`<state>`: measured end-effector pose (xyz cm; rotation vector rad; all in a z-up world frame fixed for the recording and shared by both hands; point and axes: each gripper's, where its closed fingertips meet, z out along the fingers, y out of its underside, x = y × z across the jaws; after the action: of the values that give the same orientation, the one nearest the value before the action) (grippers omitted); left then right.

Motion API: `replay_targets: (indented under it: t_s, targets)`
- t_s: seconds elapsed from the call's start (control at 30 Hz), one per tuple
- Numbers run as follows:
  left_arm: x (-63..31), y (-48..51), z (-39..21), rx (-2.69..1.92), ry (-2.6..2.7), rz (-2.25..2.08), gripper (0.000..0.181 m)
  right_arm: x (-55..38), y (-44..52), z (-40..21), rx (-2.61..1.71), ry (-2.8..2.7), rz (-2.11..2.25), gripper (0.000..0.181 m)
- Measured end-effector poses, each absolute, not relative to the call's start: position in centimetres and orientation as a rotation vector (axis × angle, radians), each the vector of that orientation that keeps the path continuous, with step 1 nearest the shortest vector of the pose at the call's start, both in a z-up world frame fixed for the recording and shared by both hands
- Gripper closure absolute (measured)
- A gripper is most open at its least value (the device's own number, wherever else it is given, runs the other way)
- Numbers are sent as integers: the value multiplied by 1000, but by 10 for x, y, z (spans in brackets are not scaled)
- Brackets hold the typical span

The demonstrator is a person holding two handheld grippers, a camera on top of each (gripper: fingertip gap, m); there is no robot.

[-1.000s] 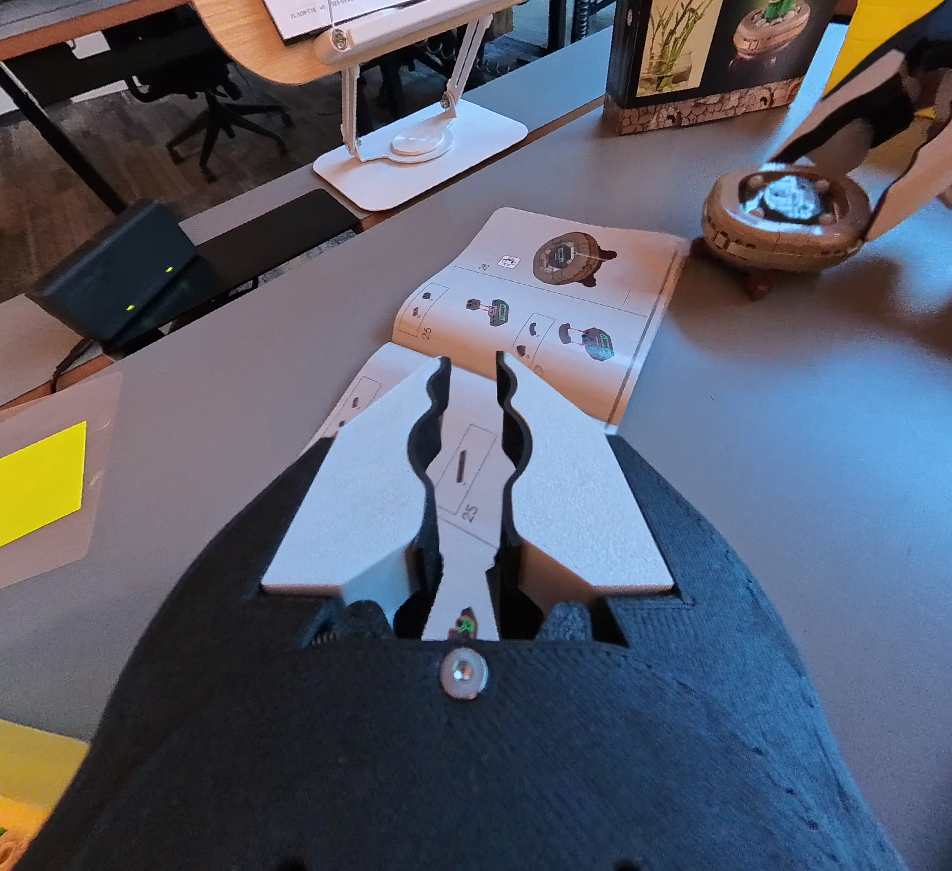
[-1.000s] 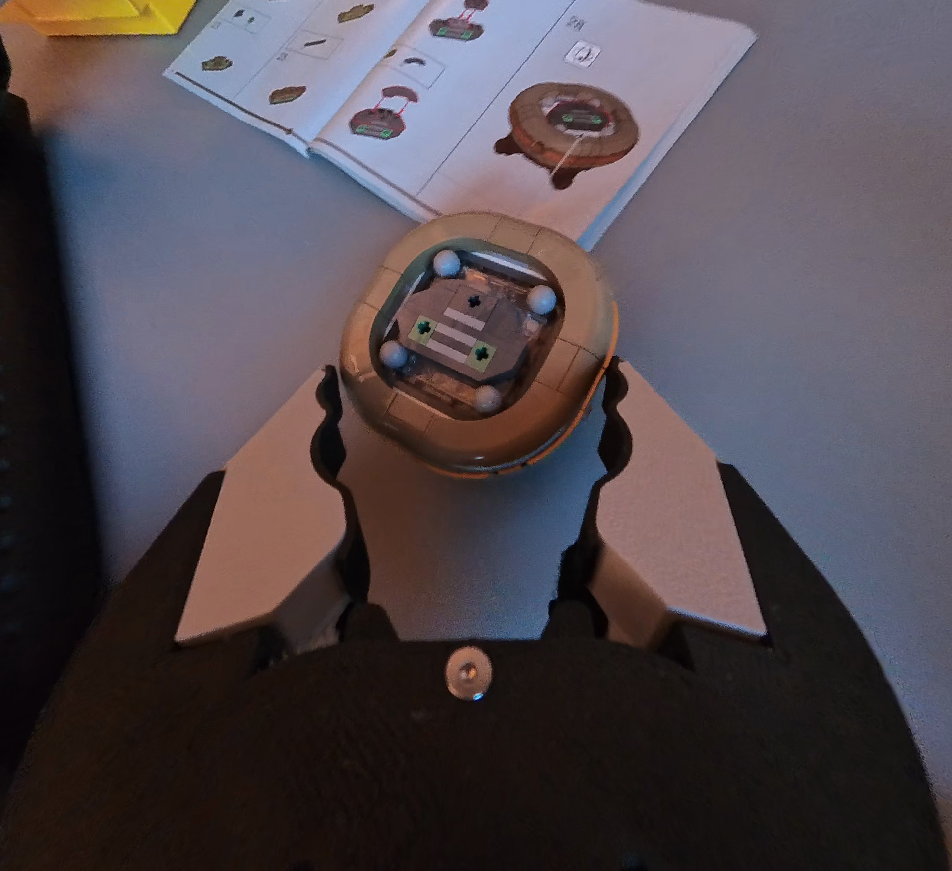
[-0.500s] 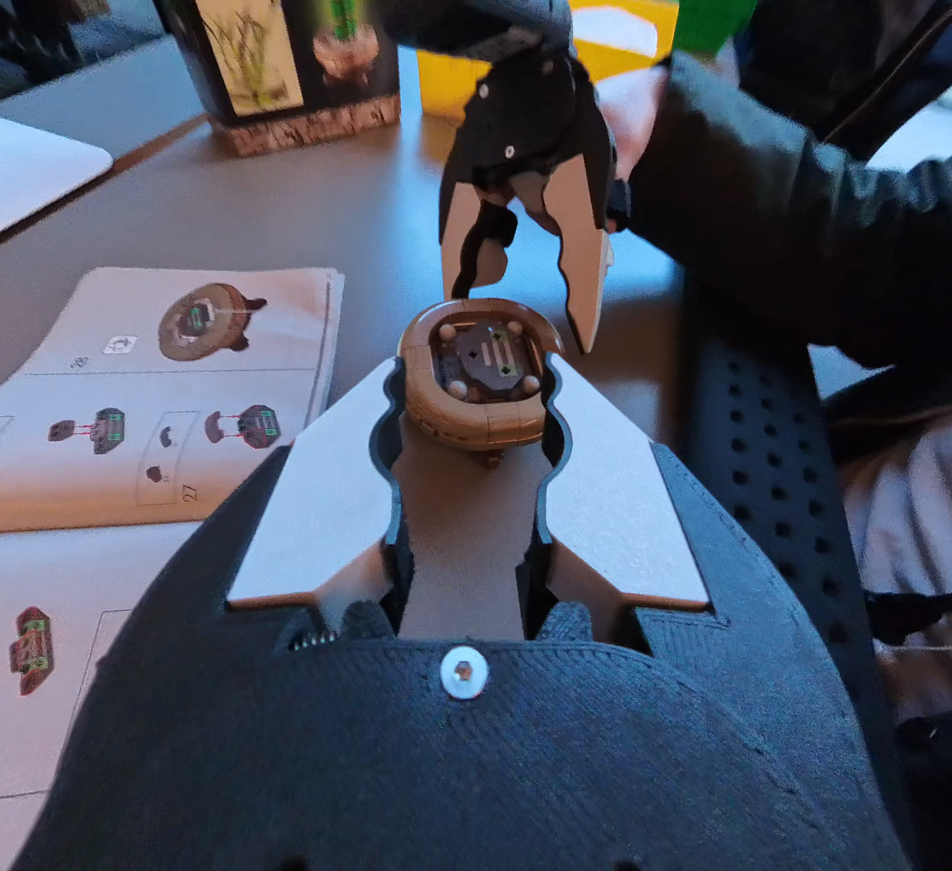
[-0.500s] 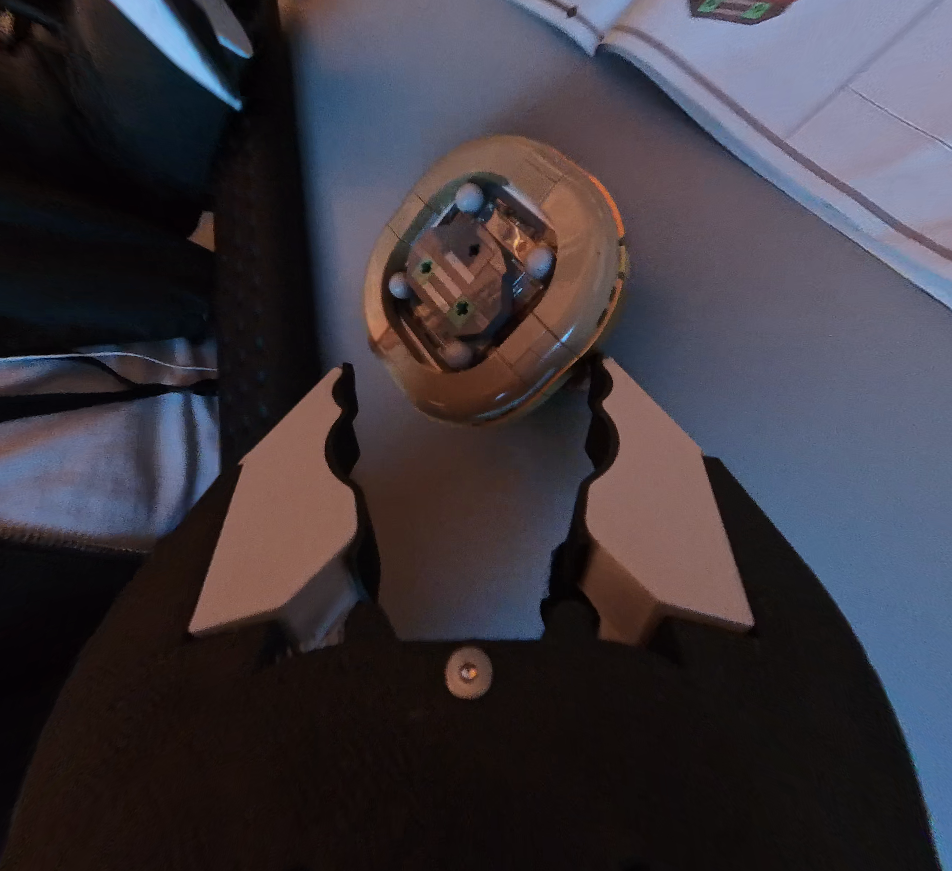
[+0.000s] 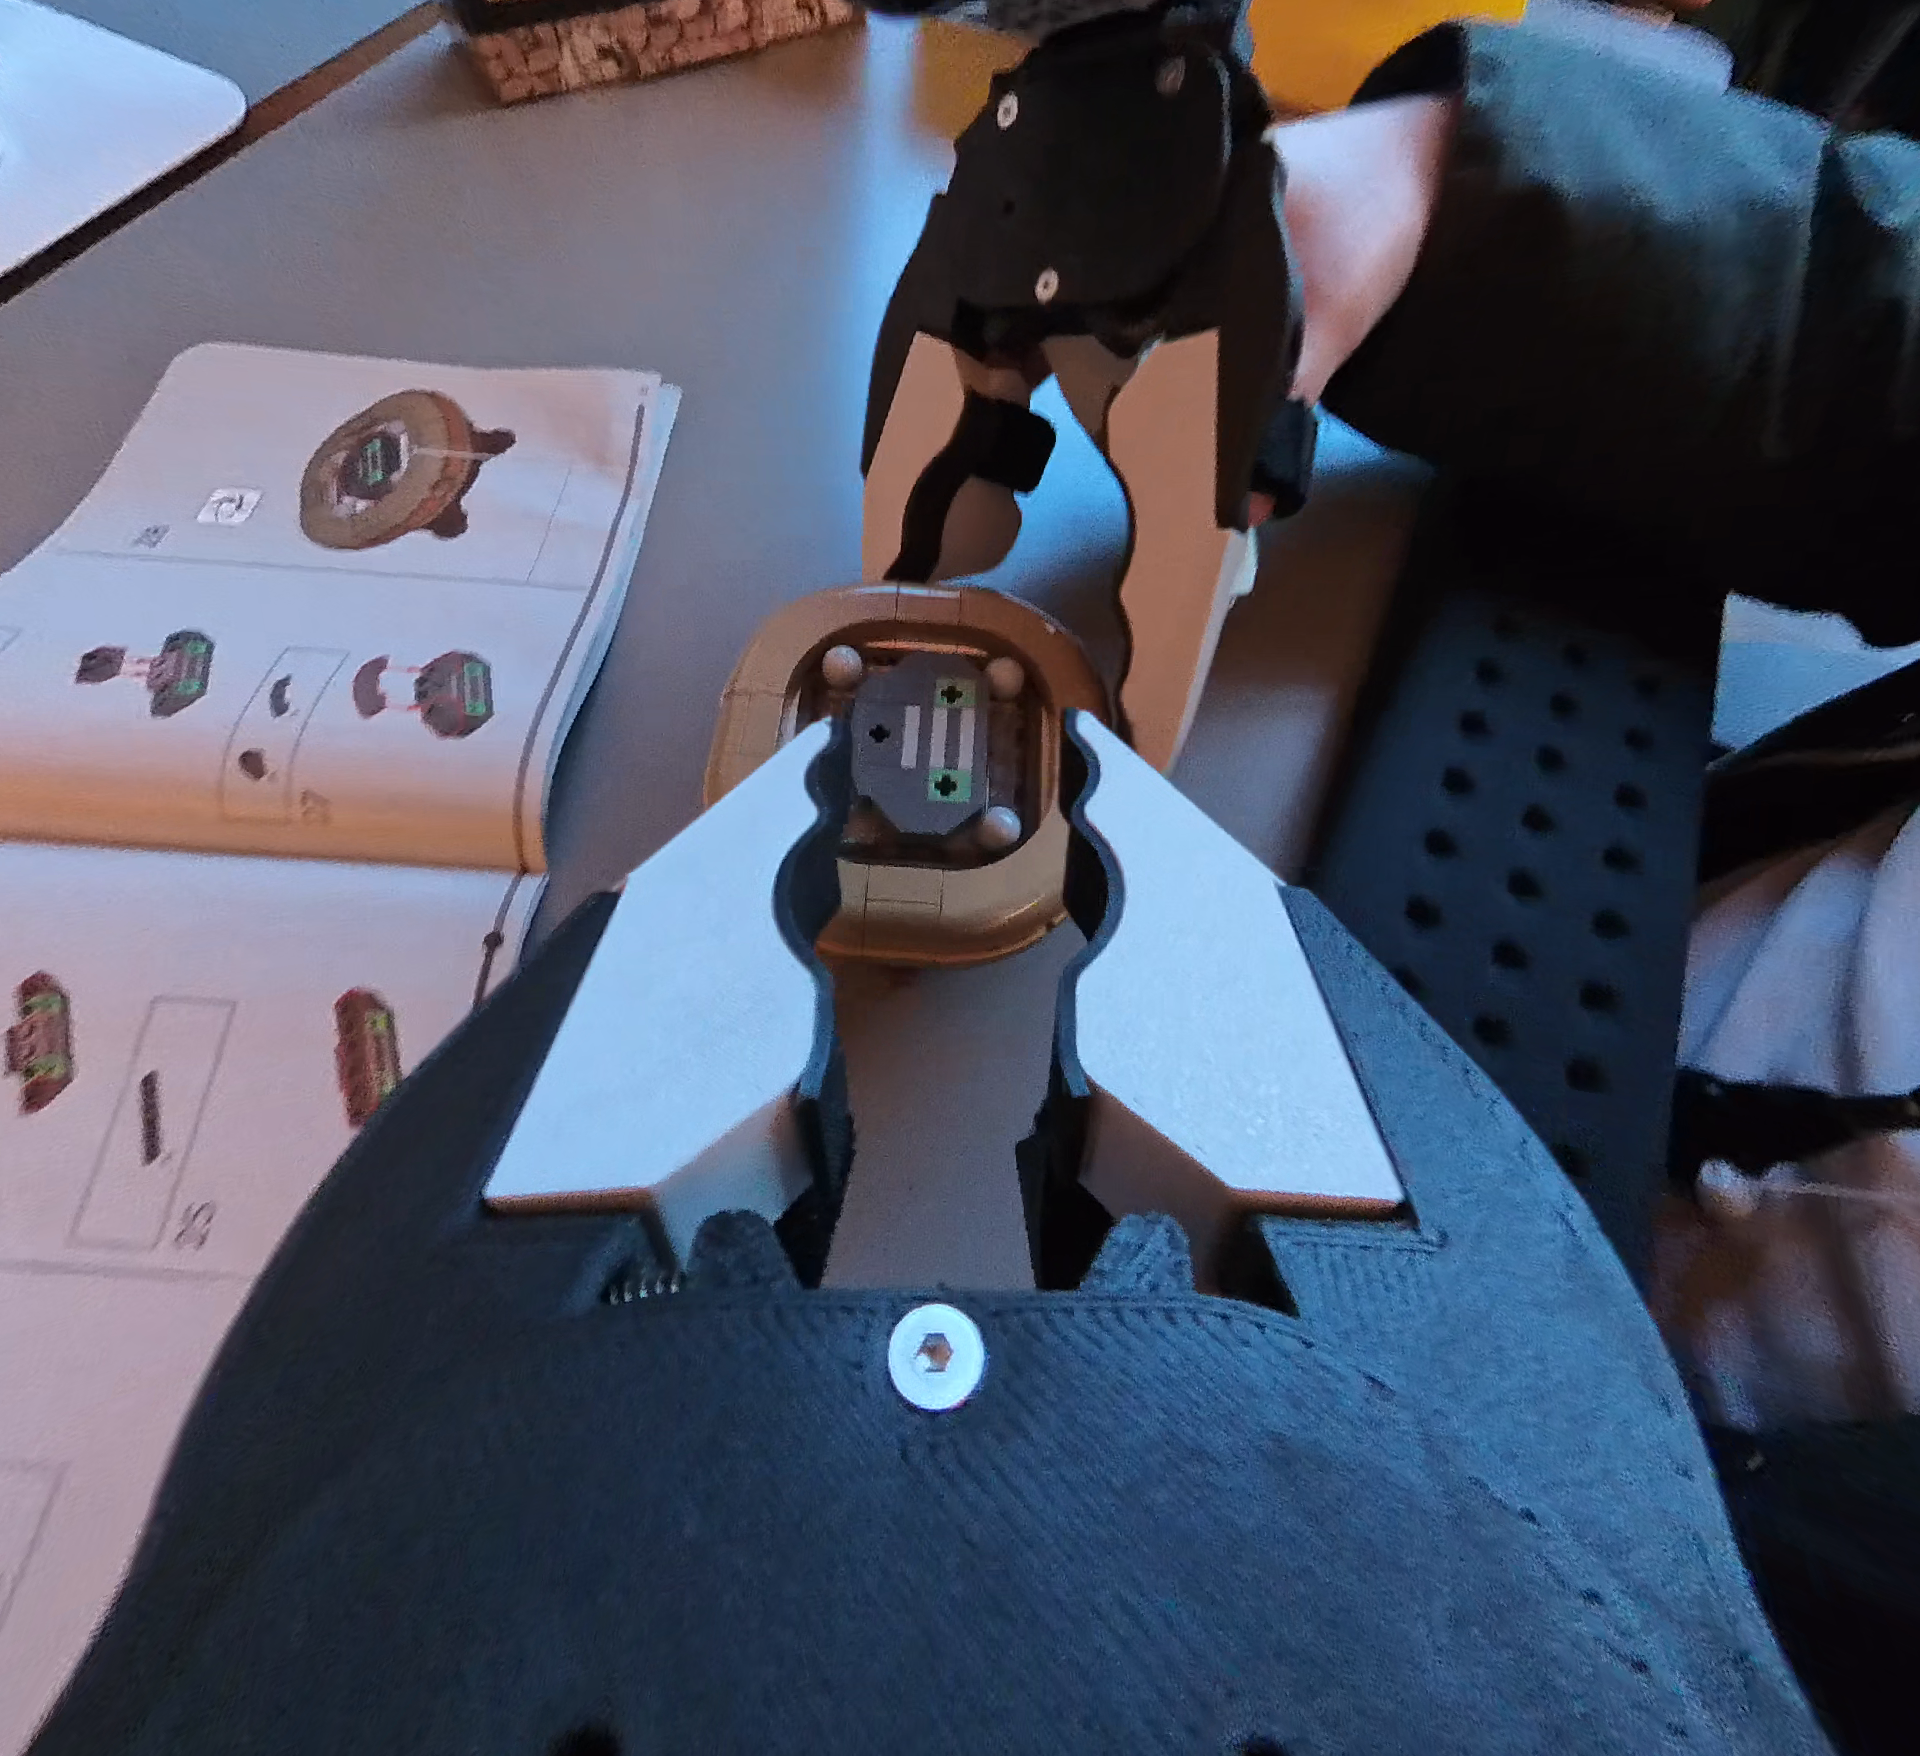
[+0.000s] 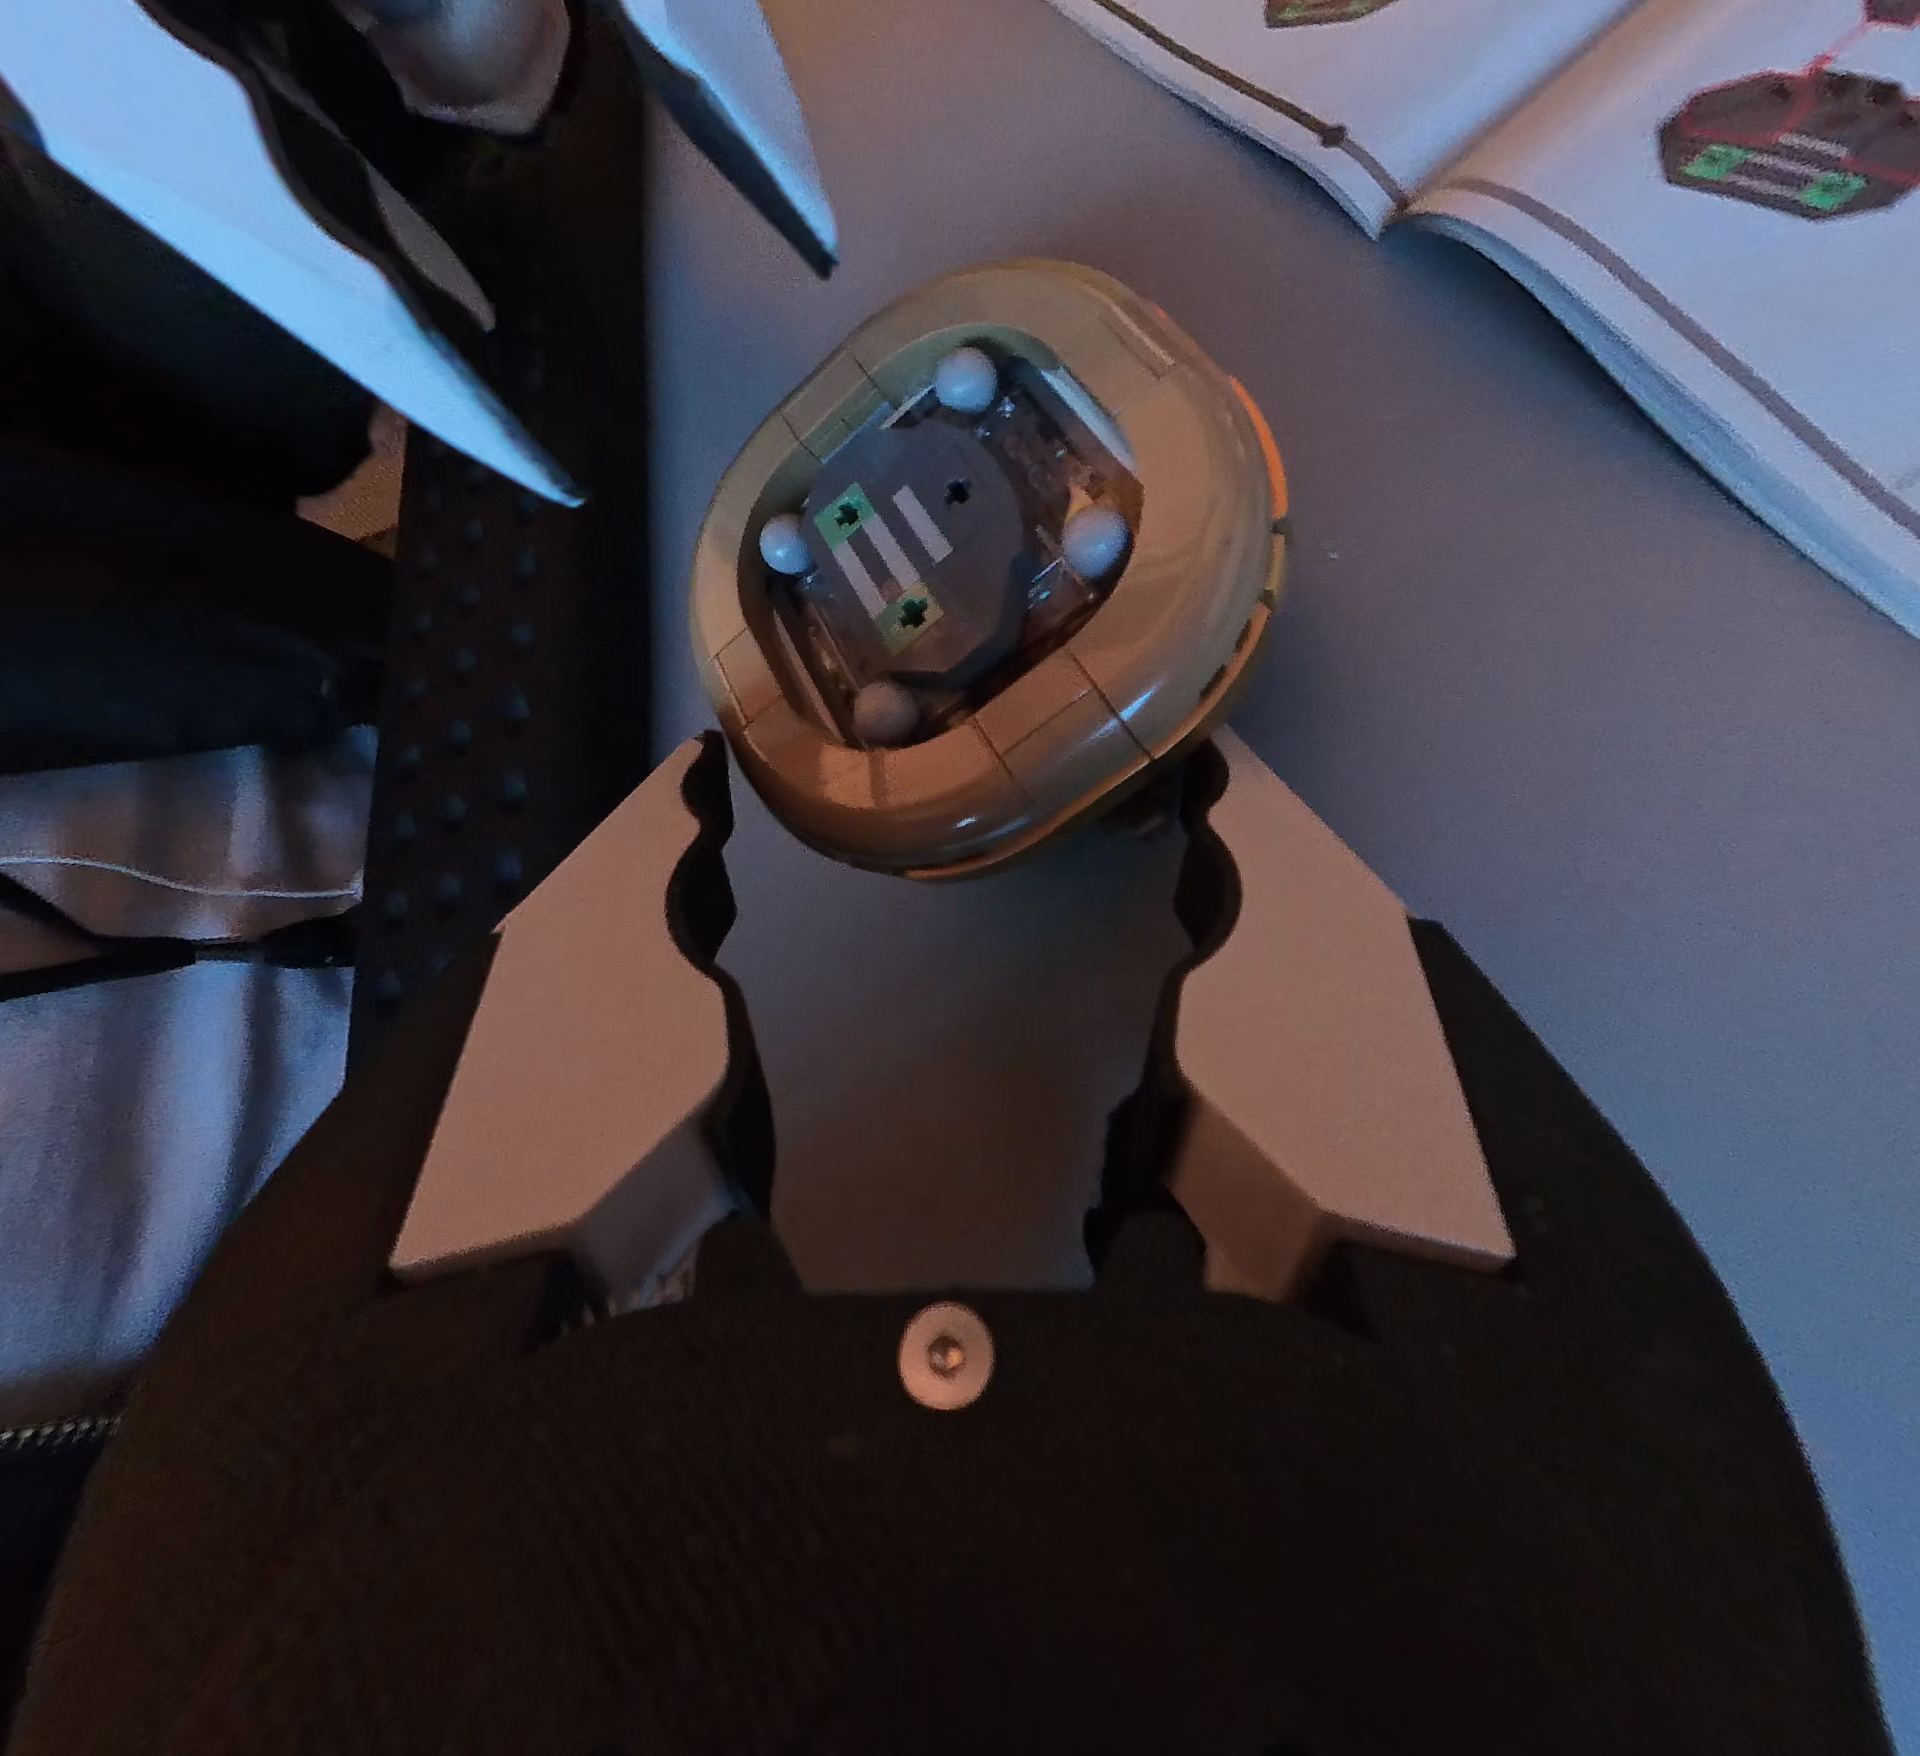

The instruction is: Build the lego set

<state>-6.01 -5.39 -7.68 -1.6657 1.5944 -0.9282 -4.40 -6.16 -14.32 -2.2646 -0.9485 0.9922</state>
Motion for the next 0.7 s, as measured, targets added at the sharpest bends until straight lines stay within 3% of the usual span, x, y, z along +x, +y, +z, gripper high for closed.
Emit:
replay_targets:
  t_s: [0.17,0.43,0.7]
  targets:
    - [-68,-52,-88,-1706,1709,-786,145,-40,-52,-140,-2076,-1114,792,84]
    - [-55,-48,-98,-1785,1808,-653,139,-47,-46,-125,-1823,-1157,841,88]
    - [-50,-48,-106,-1845,1783,-642,147,-54,-44,-126,-1849,-1137,845,88]
